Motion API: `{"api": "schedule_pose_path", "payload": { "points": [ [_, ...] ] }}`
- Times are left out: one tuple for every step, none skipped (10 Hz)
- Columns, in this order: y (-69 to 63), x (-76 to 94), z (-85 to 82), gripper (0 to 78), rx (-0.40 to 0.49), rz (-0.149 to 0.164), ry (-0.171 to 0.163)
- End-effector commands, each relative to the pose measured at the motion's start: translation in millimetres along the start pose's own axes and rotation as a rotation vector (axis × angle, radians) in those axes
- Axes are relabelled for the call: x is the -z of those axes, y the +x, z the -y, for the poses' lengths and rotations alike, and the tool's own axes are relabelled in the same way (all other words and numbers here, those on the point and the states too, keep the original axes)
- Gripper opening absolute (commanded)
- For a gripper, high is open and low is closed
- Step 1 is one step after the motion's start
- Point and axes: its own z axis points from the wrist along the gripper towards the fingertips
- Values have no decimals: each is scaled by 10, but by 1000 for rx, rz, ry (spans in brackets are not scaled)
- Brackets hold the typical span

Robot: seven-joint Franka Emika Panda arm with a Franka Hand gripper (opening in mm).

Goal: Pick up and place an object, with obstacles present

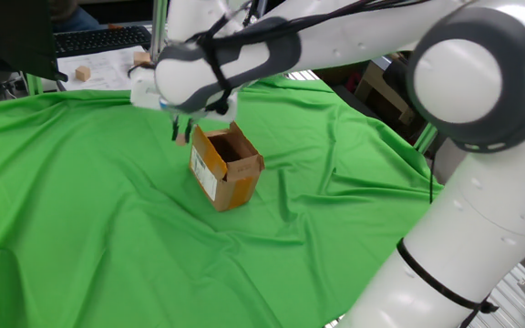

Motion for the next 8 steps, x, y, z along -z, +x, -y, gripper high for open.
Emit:
{"api": "schedule_pose_path", "payload": {
  "points": [
    [-140,126,175,23,88,-12,-11],
    [-211,168,208,23,128,-16,0],
    [-250,192,220,23,141,-21,4],
    [-292,215,244,23,154,-22,6],
    [-342,230,285,23,172,-23,7],
    [-397,236,320,23,189,-25,7],
    [-433,238,334,23,198,-26,7],
    [-493,247,353,23,215,-27,9]
  ]
}}
